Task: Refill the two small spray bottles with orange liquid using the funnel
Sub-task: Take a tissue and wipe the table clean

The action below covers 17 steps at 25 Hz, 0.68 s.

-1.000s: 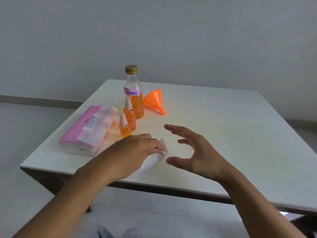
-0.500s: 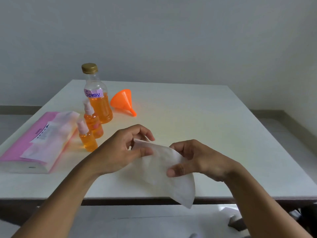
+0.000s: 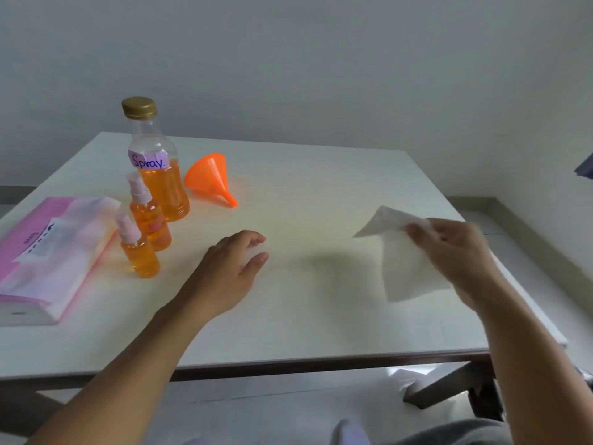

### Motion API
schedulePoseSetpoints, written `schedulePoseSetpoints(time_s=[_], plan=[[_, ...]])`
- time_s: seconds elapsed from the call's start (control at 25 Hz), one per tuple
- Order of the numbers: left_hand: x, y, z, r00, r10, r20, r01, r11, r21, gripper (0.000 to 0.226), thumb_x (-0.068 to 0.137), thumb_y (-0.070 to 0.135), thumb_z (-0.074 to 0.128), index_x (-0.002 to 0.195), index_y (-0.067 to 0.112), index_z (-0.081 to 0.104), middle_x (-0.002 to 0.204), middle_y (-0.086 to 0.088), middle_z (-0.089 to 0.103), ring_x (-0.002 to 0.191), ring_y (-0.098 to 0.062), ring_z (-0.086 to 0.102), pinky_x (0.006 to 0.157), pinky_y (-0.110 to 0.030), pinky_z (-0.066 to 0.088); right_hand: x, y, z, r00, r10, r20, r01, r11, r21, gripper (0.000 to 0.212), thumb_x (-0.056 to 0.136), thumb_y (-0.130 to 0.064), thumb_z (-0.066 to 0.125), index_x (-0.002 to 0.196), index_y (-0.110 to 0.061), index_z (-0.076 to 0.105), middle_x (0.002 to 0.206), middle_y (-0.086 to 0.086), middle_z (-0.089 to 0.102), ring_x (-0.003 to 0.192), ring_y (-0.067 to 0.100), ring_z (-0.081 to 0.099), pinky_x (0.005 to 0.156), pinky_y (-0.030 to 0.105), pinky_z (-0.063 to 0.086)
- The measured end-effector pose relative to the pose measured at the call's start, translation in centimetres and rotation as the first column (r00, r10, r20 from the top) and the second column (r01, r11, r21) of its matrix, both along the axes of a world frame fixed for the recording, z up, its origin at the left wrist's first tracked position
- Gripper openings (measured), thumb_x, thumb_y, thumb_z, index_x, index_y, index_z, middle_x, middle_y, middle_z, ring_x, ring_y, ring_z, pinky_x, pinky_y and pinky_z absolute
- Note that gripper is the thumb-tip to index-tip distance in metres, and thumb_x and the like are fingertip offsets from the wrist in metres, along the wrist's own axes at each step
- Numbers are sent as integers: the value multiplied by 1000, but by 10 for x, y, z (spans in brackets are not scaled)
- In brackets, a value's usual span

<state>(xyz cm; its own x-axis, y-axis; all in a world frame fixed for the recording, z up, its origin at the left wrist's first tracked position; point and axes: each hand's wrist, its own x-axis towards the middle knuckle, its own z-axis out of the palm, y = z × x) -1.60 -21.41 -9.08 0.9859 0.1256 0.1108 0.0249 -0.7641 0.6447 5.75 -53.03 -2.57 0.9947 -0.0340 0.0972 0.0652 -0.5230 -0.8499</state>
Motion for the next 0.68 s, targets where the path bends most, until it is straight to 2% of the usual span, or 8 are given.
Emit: schedulePoseSetpoints(time_s=[0.08, 0.16, 0.24, 0.32, 0.36, 0.44, 0.56, 0.68], plan=[[-3, -1, -10, 999, -13, -43, 22, 981, 194, 48, 100, 46, 38, 144, 31, 37, 155, 9, 35, 144, -14, 30, 114, -29, 23, 10, -13, 0, 964, -191, 187, 216, 968, -128, 22, 94, -25, 64, 83, -11, 75, 67, 15, 66, 68, 33, 61, 65, 31, 42], [-3, -1, -13, 999, -20, -51, 33, 960, 279, 53, 100, 50, 30, 150, 32, 26, 161, 11, 19, 149, -13, 14, 115, -26, 8, 11, -10, 3, 921, -243, 304, 319, 919, -232, 25, 94, -22, 59, 82, -4, 72, 64, 17, 60, 72, 36, 61, 65, 29, 38], [-2, -1, -15, 998, -23, -55, 39, 952, 304, 55, 99, 51, 26, 151, 33, 24, 162, 11, 15, 150, -12, 10, 113, -25, 2, 9, 6, -3, 935, -197, 295, 295, 894, -337, 29, 93, -22, 57, 71, -5, 67, 59, 13, 56, 71, 37, 62, 62, 30, 38], [-2, -1, -16, 998, -23, -61, 40, 948, 315, 54, 99, 51, 25, 151, 33, 25, 162, 12, 15, 150, -11, 9, 113, -24, 2, 11, 23, -17, 978, -127, 163, 189, 869, -458, 32, 93, -24, 56, 67, -9, 66, 66, 14, 62, 74, 39, 62, 62, 31, 44], [-2, -1, -16, 998, -25, -58, 43, 946, 322, 53, 100, 49, 25, 150, 33, 27, 162, 12, 15, 150, -11, 10, 113, -24, 2, 12, 30, -24, 991, -83, 106, 126, 854, -506, 30, 93, -24, 56, 72, -7, 70, 75, 17, 68, 77, 40, 64, 64, 35, 51], [-2, -1, -16, 999, -28, -46, 41, 943, 330, 50, 101, 46, 26, 149, 31, 30, 161, 11, 19, 149, -11, 12, 114, -24, 3, 13, 38, -38, 997, 39, 69, 6, 826, -563, 26, 94, -18, 55, 93, -3, 76, 101, 19, 75, 91, 41, 67, 79, 43, 58], [-2, 1, -17, 999, -27, -36, 37, 946, 323, 48, 102, 43, 27, 148, 30, 32, 161, 10, 22, 149, -12, 15, 117, -27, 7, 11, 48, -50, 976, 218, 24, -166, 806, -569, 36, 102, -16, 47, 133, -14, 66, 138, 12, 65, 125, 37, 59, 106, 39, 45], [-1, -1, -17, 999, -23, -23, 29, 951, 308, 46, 102, 40, 28, 147, 29, 34, 160, 9, 25, 148, -13, 18, 118, -30, 13, 8, 60, -63, 968, 246, -54, -235, 809, -539, 44, 109, -25, 36, 152, -21, 44, 157, 7, 46, 143, 32, 42, 115, 38, 31]])
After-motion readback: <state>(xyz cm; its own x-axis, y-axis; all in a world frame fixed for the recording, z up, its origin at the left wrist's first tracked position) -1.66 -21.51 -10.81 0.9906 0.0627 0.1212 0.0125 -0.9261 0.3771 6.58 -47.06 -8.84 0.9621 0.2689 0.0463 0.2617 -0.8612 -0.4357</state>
